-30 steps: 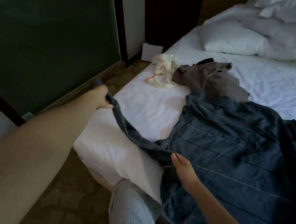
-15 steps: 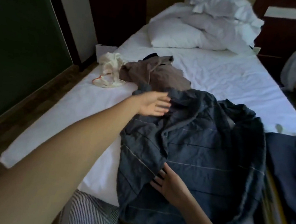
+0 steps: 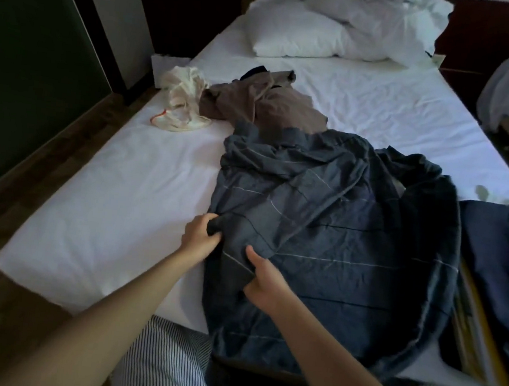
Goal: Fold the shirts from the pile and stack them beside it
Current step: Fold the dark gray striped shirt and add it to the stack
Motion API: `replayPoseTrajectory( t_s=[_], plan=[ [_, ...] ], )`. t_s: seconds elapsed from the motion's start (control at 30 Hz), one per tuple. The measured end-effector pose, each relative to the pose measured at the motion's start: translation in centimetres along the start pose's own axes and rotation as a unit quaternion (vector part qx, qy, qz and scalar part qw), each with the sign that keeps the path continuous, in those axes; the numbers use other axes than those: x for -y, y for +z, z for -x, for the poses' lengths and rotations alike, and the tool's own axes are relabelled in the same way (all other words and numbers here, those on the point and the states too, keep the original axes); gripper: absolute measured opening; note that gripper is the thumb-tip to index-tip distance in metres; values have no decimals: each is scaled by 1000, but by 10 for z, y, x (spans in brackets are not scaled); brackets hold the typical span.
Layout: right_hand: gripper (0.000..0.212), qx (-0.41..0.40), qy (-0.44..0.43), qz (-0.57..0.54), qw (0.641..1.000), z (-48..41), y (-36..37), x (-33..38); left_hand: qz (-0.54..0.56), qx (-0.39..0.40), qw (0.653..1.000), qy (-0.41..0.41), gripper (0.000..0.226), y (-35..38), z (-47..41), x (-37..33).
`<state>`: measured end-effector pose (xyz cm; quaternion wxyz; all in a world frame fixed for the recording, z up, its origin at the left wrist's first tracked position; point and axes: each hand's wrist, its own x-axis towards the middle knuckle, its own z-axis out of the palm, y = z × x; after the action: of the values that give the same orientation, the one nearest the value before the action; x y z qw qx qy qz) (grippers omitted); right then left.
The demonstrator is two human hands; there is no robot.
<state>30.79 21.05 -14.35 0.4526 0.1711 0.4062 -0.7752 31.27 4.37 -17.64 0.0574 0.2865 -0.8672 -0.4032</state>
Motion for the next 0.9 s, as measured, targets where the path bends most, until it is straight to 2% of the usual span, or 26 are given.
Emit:
replayPoseTrajectory(
  t_s=[0.07, 0.17, 0.27, 0.37, 0.47, 0.6, 0.7, 0.8, 0.9],
  plan=[
    [26, 27, 18, 11, 999, -3, 11, -20, 74, -9, 996, -41, 32, -8, -7, -5],
    [17, 21, 33, 65, 997, -2, 11, -32, 143, -35, 986, -85, 37, -28, -5, 4],
    [33, 3, 10, 85, 996, -6, -7, -18, 145, -24, 987, -60, 36, -32, 22, 13],
    [44, -12, -27, 49, 998, -5, -22, 9, 191, -44, 979, -56, 22, -18, 60, 9],
    [46, -23, -41, 29, 998, -13, -27, 32, 179, -60, 976, -109, 24, -7, 74, 0],
    [47, -57, -61, 24, 996, -30, -22, 56, 98, 8, 988, -123, 32, -3, 69, -4],
    [38, -105, -103, -16, 989, -31, -20, 74, 140, 10, 983, -121, 35, -3, 75, 5],
    [36, -159, -135, -3, 978, -29, -35, 91, 169, -10, 978, -120, 29, -3, 86, 12],
    [39, -136, -130, 20, 982, -22, -60, 101, 157, -16, 981, -112, 28, 0, 88, 13]
  ],
)
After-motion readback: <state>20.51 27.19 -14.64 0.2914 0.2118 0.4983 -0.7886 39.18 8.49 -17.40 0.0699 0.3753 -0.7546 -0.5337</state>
